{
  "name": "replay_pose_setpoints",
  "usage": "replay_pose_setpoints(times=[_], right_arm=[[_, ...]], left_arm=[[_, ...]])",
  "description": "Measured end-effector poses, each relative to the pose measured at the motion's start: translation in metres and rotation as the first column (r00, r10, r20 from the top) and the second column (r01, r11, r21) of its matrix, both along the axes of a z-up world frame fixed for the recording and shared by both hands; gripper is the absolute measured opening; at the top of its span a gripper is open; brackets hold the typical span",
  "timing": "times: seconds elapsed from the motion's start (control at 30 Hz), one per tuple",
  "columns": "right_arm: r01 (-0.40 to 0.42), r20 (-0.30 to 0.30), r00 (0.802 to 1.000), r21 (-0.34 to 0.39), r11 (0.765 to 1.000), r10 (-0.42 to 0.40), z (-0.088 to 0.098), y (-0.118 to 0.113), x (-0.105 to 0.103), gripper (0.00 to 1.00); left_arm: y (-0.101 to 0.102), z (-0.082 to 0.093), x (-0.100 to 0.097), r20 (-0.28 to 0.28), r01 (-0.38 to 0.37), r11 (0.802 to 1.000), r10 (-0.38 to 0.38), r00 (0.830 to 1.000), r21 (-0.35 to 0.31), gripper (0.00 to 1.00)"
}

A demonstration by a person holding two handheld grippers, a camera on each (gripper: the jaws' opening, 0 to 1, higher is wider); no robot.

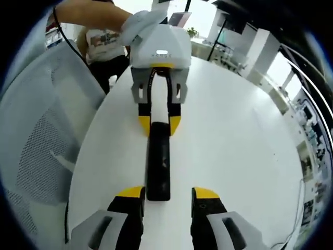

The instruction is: Press the specified remote control buttons in sequence, fully releasing each button before pressing the next.

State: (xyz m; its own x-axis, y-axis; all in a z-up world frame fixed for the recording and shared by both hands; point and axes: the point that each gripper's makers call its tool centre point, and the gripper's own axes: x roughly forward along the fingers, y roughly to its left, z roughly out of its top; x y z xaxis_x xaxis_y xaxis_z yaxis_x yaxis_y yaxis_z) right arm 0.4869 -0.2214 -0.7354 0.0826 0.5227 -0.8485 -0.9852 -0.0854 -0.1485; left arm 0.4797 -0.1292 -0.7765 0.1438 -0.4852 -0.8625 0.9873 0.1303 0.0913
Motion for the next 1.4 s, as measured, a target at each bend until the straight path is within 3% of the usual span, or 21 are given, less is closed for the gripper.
replay_pose_setpoints(times=[0.6,0.9,1.4], right_arm=[[-0.019,-0.037,0.999,-0.027,0.999,0.018,-0.034,-0.004,-0.004,0.3],[-0.034,-0.049,0.998,-0.03,0.999,0.033,-0.038,0.001,-0.005,0.24],[-0.037,-0.065,0.997,-0.036,0.999,0.034,-0.044,0.006,-0.007,0.25]], left_arm=[[0.0,0.0,0.0,-0.002,-0.006,1.0,0.006,1.0,-0.018,0.23],[0.0,0.0,-0.001,0.0,-0.002,1.0,0.002,1.0,-0.017,0.23],[0.001,0.001,-0.001,0.002,-0.003,1.0,0.003,1.0,-0.017,0.23]])
